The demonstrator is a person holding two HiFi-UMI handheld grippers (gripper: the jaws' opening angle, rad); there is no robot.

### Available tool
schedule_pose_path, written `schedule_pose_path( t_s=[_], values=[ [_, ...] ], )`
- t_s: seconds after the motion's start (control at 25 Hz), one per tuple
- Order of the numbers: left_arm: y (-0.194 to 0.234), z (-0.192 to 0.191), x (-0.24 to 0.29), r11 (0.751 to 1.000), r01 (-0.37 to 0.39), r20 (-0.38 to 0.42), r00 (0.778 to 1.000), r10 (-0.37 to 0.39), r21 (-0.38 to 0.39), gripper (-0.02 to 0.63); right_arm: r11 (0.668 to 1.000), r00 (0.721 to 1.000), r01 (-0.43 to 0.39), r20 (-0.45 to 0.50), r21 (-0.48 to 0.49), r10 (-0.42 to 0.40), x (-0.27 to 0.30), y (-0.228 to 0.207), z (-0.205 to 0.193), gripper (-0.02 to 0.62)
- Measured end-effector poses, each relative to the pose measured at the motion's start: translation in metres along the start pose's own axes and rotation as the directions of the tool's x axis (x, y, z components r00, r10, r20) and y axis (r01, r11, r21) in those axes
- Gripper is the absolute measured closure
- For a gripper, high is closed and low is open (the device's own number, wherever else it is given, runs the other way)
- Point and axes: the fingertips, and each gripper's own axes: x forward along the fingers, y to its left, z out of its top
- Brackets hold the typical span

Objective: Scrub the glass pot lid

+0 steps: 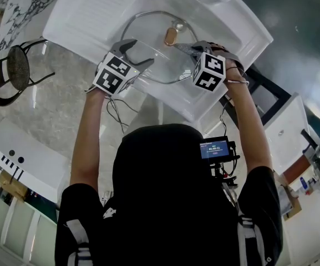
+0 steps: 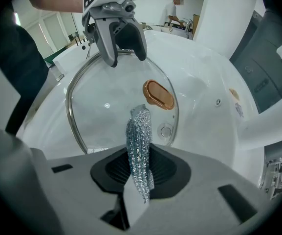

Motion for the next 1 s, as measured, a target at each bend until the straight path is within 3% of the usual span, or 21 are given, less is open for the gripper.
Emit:
schedule_pose_path(
  t_s=[1.0],
  values=[
    [0.000, -0.001, -0.001, 1.000, 0.001, 0.000, 1.000, -0.001, -0.001, 0.291, 0.998, 0.997, 0.051, -0.064, 0.034, -0.048, 0.012, -0.007, -0.004, 0.526]
  ],
)
